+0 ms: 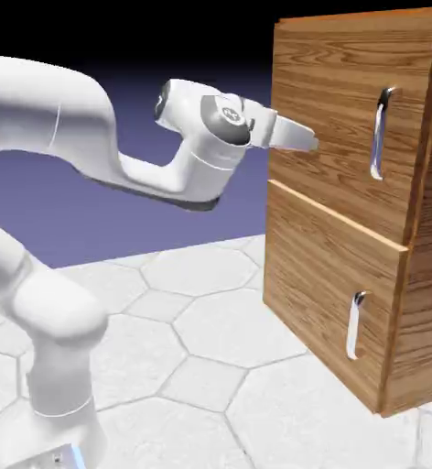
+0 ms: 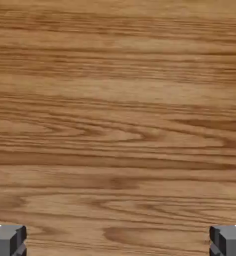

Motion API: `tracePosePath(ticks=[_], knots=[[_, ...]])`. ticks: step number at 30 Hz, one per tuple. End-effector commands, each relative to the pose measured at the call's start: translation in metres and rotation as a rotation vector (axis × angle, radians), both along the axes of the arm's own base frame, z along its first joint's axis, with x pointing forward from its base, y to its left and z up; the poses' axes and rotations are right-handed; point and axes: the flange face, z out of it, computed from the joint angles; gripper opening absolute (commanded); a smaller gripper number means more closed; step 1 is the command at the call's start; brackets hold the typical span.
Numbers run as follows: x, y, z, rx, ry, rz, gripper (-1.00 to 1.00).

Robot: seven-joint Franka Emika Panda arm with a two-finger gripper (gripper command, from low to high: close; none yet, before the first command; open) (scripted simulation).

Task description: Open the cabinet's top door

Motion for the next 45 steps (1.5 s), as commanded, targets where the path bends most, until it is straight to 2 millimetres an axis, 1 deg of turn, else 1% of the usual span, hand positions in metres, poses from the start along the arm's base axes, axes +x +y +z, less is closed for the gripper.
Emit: tracePosePath(ticks=[1,7,13,19,26,28,32,34,35,36,45], knots=[[0.0,-0.003,0.001,0.002,-0.013,0.0,0.0],[0.004,-0.022,0.006,0.016,-0.086,-0.004,0.0],[0.01,-0.047,0.006,0.03,-0.151,-0.01,0.0],[0.021,-0.076,0.0,0.044,-0.208,-0.015,0.0],[0.036,-0.114,-0.012,0.056,-0.263,-0.021,0.0],[0.038,-0.117,-0.013,0.056,-0.266,-0.022,0.0],[0.074,-0.116,-0.013,0.059,-0.265,-0.021,0.0],[0.087,-0.115,-0.013,0.056,-0.266,-0.022,0.0],[0.087,-0.115,-0.013,0.056,-0.266,-0.022,-1.0],[0.087,-0.115,-0.013,0.056,-0.266,-0.022,-1.0],[0.039,-0.098,-0.013,0.041,-0.268,-0.13,-1.0]])
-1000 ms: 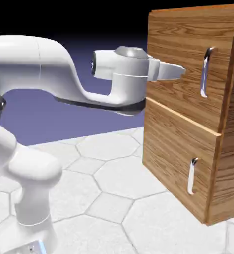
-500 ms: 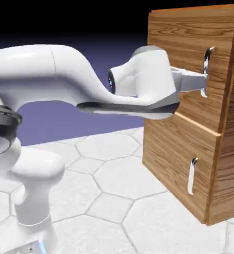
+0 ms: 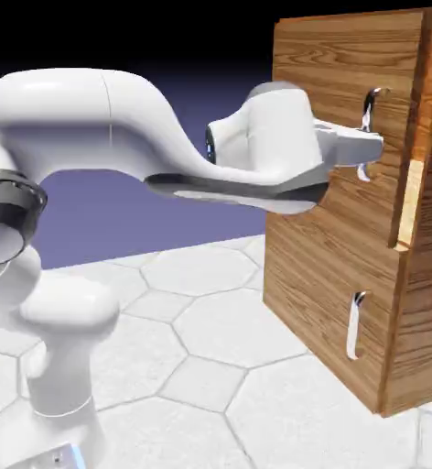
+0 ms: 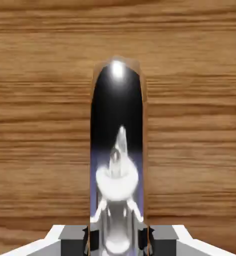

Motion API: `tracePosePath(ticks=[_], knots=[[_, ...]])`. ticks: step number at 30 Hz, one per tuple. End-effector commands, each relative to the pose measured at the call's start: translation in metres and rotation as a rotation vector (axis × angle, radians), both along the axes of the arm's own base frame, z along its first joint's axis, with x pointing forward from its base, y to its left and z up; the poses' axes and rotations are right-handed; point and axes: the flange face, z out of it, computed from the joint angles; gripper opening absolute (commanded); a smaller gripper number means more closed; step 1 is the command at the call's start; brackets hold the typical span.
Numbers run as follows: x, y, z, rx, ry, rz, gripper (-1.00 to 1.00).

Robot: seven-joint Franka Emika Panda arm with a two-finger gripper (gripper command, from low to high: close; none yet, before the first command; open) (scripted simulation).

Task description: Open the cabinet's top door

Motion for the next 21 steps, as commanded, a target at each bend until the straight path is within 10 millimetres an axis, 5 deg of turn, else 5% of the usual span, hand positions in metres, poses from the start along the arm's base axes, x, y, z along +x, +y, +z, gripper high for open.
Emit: tracePosePath(ticks=[1,21], knots=[[-0.005,0.002,0.0,0.001,0.0,-0.012,-1.0],[-0.098,0.054,0.0,0.001,0.0,-0.24,-1.0]])
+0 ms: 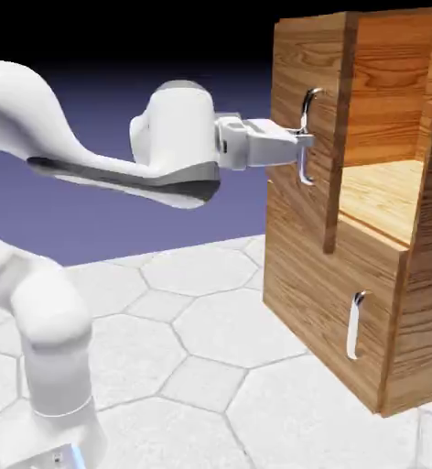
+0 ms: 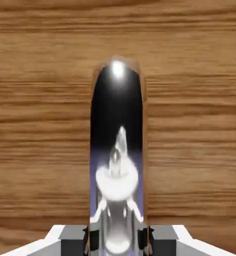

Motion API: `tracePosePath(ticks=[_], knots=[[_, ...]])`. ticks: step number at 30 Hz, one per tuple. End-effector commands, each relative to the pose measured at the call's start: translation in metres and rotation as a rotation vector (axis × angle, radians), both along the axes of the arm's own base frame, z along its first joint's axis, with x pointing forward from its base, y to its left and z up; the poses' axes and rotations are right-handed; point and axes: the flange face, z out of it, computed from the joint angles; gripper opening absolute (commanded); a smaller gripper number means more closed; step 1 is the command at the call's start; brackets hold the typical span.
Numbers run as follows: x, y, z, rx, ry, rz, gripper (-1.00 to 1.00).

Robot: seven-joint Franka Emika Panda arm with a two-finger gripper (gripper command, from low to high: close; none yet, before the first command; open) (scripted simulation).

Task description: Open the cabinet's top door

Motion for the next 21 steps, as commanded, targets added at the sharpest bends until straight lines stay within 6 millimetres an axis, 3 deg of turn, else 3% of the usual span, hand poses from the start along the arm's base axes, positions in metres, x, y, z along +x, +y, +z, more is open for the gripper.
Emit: tracePosePath(ticks=[1,13,21], knots=[[-0.004,0.003,0.0,0.0,0.0,-0.01,-1.0],[-0.044,0.036,0.0,0.001,0.0,-0.122,-1.0],[-0.061,0.053,0.0,0.001,0.0,-0.173,-1.0]])
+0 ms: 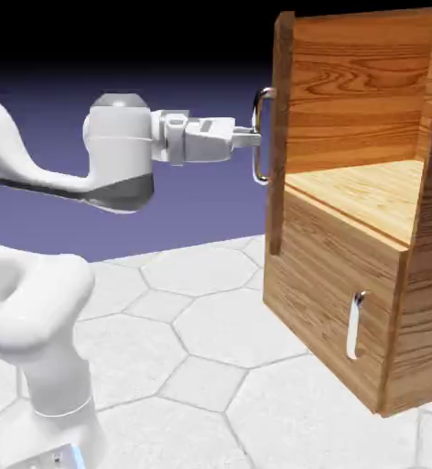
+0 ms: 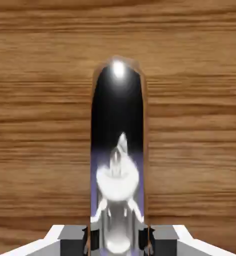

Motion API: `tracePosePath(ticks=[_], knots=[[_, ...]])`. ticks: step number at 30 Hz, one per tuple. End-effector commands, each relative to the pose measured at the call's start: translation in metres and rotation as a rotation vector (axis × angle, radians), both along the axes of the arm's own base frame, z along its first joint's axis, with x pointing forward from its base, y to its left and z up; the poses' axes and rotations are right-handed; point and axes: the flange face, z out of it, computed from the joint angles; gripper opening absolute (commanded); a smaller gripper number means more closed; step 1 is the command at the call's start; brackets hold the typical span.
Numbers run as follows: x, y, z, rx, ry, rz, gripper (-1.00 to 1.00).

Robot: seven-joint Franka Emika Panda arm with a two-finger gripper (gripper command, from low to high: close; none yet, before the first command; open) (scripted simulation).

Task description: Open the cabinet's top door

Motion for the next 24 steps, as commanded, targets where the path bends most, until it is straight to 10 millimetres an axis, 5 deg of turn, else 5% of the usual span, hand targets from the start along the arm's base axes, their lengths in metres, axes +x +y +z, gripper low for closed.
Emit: tracePosePath(ticks=[1,13,24], knots=[[-0.003,0.003,0.0,0.001,0.0,-0.009,-1.0],[-0.052,0.064,0.0,0.0,0.0,-0.178,-1.0],[-0.099,0.152,0.0,0.0,0.0,-0.391,-1.0]])
